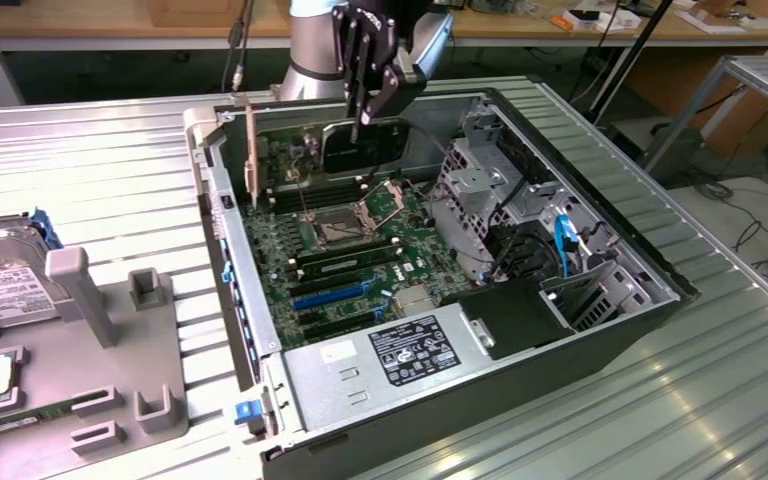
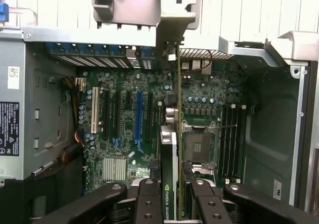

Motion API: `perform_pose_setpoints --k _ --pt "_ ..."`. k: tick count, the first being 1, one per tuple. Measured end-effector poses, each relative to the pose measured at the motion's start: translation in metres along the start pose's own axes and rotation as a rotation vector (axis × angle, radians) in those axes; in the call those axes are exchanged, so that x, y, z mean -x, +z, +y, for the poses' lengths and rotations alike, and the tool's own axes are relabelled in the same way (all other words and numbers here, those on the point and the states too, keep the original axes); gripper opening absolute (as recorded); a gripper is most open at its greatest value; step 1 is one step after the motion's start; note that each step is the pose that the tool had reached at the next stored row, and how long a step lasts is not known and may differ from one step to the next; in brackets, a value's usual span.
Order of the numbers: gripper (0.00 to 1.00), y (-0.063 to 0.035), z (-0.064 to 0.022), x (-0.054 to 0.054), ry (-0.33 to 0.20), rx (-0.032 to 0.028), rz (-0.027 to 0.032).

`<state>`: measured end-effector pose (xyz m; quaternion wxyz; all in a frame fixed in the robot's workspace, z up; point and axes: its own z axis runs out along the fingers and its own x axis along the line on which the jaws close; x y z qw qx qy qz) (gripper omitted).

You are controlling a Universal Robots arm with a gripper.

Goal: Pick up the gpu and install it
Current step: 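Insert the gpu into the slot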

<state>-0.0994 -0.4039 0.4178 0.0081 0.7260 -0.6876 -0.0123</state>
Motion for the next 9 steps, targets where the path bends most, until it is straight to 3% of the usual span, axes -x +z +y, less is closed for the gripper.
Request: perform_pose_setpoints --k 6,9 --pt "0.27 0.0054 -0.0009 0.0 0.0 -0.0001 -0.0002" --pt "0.27 0.0057 -0.0118 0.0 0.0 0.0 0.0"
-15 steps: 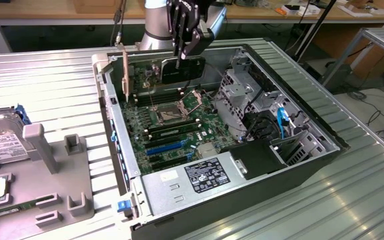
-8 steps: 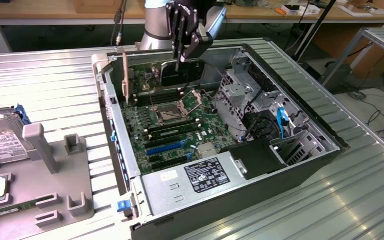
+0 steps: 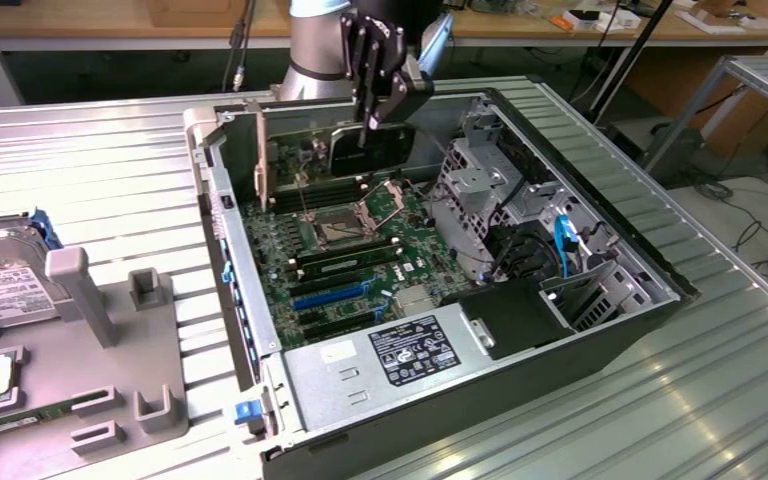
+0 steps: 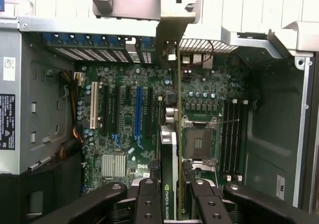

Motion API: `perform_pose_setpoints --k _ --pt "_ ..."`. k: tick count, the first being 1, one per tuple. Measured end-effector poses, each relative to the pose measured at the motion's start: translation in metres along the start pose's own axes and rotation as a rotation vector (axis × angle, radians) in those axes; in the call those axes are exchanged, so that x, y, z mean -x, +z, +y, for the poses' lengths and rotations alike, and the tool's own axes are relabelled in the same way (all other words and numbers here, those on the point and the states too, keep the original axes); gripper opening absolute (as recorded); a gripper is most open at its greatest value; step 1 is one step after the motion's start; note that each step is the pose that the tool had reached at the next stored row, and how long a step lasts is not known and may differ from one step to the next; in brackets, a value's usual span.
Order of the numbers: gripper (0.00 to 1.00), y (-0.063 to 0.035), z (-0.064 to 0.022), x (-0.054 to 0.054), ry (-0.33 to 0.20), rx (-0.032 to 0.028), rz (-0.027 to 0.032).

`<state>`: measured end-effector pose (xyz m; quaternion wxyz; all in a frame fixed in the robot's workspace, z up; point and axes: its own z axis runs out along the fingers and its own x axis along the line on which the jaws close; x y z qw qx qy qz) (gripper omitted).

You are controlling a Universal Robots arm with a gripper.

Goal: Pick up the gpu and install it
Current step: 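Insert the gpu into the slot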

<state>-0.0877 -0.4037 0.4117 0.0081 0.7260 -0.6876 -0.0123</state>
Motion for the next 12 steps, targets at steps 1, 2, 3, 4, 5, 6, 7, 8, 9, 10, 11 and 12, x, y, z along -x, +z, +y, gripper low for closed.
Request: perform_pose_setpoints --k 1,2,3,4,5,6,7,8,9,10,11,12 --pt "0.27 0.0001 -0.0036 -0.0001 0.0 0.0 0.0" --pt "0.27 0.0001 -0.004 -0.0002 0.0 0.0 0.0" --pt "0.27 0.0001 -0.0041 -0.0001 0.0 0.0 0.0001" --pt "0.27 0.0002 -0.0041 -0.0001 0.0 0.0 0.0001" --pt "0.27 0.0007 -0.0042 -0.0001 0.0 0.0 0.0" --pt "0.27 0.0017 -0.0042 -0.0001 0.0 0.0 0.0" --pt "0.27 0.003 -0.0042 -0.0001 0.0 0.0 0.0" --pt "0.27 0.0042 -0.0043 -0.0001 0.0 0.0 0.0" --pt "0.27 0.0051 -0.0043 -0.0002 0.0 0.0 0.0" --pt "0.27 0.0058 -0.0043 -0.0002 0.0 0.0 0.0001" --pt "0.27 0.0068 -0.0044 -0.0002 0.0 0.0 0.0" --pt "0.27 0.0075 -0.0044 -0.0002 0.0 0.0001 0.0001"
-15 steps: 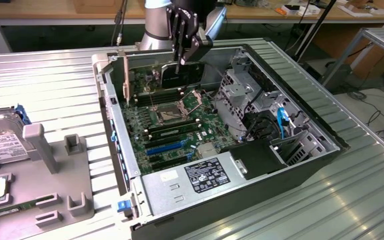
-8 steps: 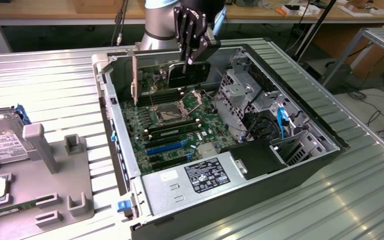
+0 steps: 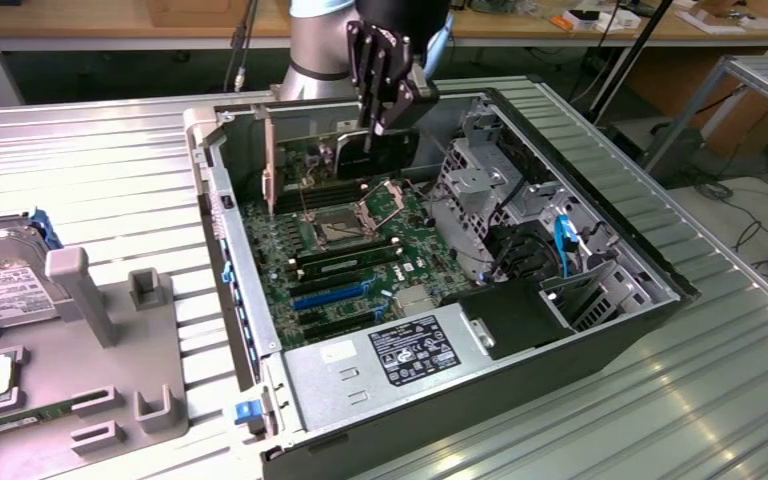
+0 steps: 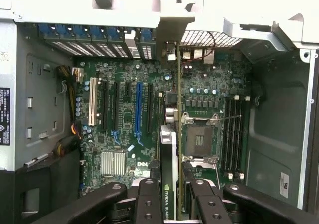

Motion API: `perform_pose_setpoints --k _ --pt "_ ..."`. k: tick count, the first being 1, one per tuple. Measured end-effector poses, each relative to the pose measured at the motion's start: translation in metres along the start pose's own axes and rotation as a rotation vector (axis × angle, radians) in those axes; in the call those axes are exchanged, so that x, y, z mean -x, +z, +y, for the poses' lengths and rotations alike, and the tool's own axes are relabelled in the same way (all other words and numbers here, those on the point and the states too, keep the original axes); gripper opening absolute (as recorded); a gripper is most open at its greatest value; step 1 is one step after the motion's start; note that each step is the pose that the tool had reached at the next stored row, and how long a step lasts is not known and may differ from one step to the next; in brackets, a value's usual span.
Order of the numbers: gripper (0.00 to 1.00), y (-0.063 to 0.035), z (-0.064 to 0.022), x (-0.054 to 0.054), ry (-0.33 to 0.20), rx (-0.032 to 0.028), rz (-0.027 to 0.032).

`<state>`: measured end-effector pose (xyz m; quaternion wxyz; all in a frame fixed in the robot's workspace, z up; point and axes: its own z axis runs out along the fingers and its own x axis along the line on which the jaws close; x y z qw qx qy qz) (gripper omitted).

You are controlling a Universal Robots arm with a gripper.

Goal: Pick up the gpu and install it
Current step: 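Insert the gpu into the slot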

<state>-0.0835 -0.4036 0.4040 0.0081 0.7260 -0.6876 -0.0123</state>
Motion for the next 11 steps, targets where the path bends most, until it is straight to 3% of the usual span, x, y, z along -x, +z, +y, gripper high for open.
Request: perform_pose_setpoints --k 11 --pt "0.27 0.01 -0.0003 -0.0001 0.0 -0.0001 -0.0001"
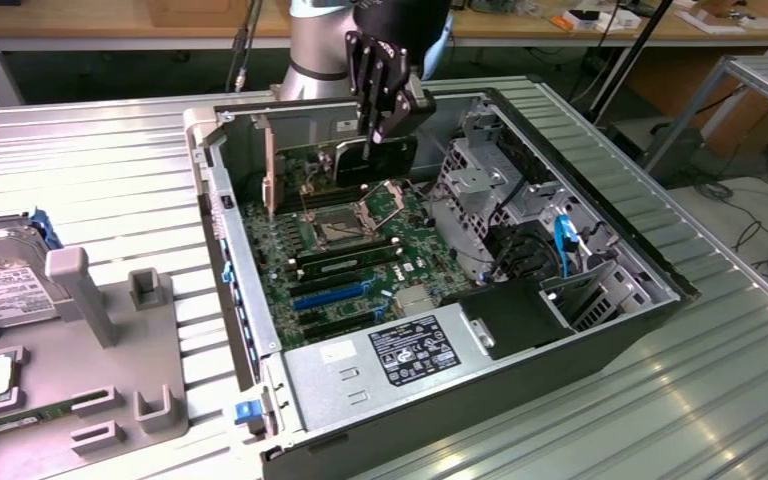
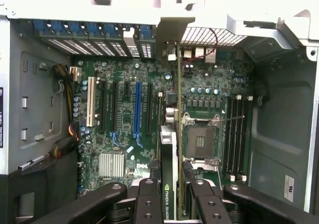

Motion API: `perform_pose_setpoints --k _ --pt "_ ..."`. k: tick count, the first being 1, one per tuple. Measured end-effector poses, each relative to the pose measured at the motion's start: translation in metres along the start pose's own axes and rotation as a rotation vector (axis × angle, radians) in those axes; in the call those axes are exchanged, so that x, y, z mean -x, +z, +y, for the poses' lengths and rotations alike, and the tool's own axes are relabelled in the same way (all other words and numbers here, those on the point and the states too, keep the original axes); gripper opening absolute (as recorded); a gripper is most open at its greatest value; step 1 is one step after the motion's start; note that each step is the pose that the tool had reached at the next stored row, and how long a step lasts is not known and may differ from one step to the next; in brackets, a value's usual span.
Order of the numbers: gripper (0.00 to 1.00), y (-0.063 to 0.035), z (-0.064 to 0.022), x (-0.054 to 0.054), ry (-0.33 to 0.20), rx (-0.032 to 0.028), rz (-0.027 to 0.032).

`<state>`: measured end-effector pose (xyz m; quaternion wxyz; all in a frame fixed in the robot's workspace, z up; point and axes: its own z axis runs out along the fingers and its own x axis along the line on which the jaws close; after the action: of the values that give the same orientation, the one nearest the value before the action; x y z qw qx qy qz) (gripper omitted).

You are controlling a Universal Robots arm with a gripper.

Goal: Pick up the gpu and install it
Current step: 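Insert the gpu into the slot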

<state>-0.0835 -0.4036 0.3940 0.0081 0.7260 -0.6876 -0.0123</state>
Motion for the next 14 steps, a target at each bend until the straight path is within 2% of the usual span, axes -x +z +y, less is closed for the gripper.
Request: perform_pose_setpoints --k 6,14 --pt "0.27 0.0063 -0.0002 0.0 0.0 0.0001 0.0" --pt "0.27 0.0064 -0.0002 -0.0001 0.0 0.0 0.0"
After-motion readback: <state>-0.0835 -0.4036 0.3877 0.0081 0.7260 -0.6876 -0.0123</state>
